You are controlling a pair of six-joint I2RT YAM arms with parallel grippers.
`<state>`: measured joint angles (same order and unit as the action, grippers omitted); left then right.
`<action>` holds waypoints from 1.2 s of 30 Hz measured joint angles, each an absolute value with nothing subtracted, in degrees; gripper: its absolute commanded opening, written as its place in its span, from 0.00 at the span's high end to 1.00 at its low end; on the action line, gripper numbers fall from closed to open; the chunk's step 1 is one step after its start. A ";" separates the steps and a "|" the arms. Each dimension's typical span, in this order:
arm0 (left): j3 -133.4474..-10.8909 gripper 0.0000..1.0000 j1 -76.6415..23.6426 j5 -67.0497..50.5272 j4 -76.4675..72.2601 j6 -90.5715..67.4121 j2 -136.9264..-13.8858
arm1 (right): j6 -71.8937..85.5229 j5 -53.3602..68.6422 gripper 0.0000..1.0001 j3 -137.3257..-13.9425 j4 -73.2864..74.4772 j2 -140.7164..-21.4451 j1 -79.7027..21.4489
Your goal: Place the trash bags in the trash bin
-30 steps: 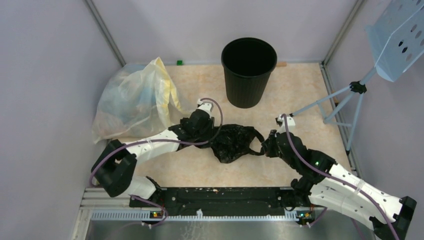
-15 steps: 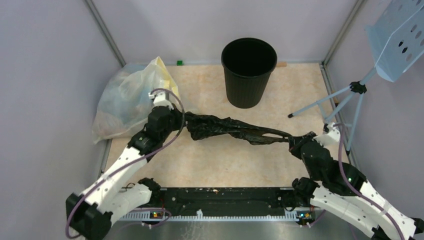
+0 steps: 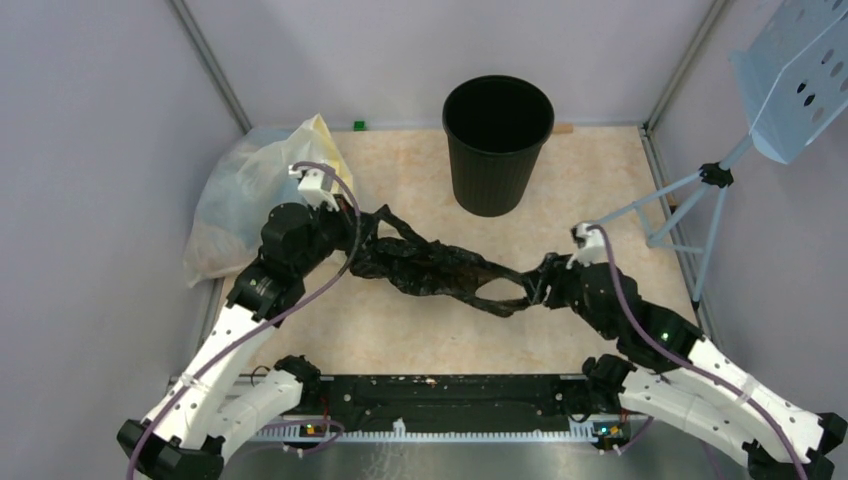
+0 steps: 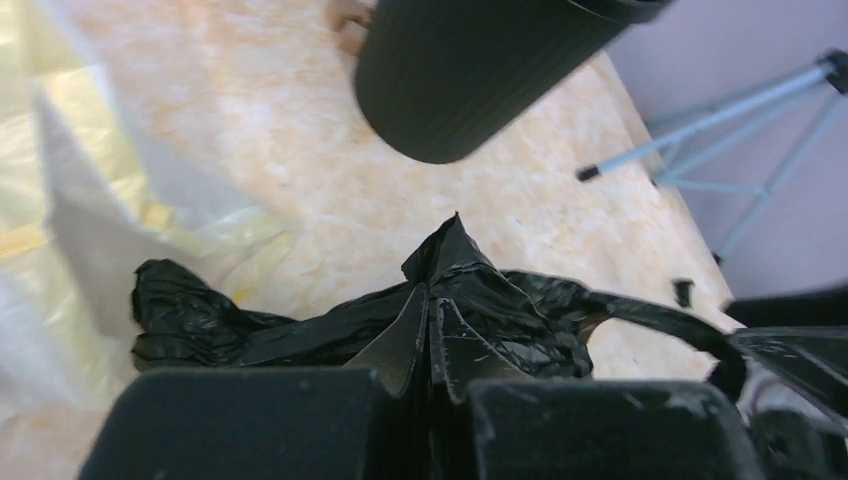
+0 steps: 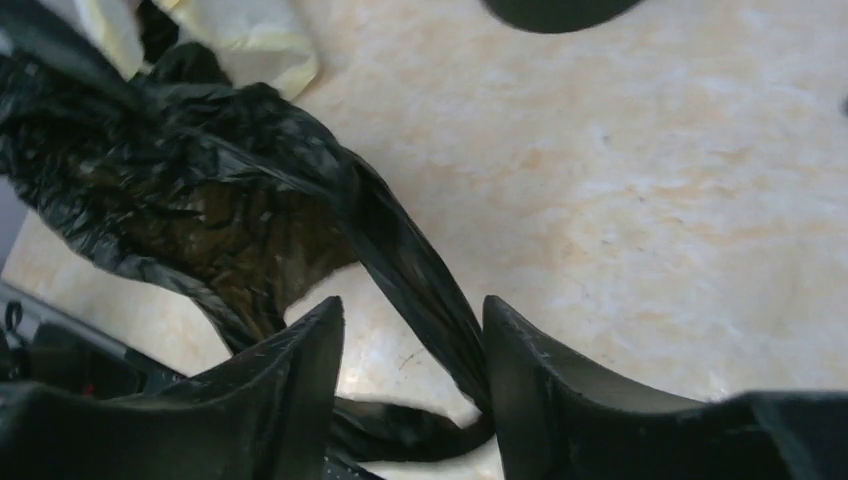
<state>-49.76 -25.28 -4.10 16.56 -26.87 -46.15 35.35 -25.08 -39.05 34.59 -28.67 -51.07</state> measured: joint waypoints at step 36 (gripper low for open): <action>-53.89 0.50 -36.97 -25.12 9.56 -29.28 -59.90 | 13.93 9.87 1.00 -54.46 9.28 -61.49 -50.89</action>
<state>-53.89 -36.97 -25.12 9.56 -29.28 -59.90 13.93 9.87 -54.46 9.28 -61.49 -50.89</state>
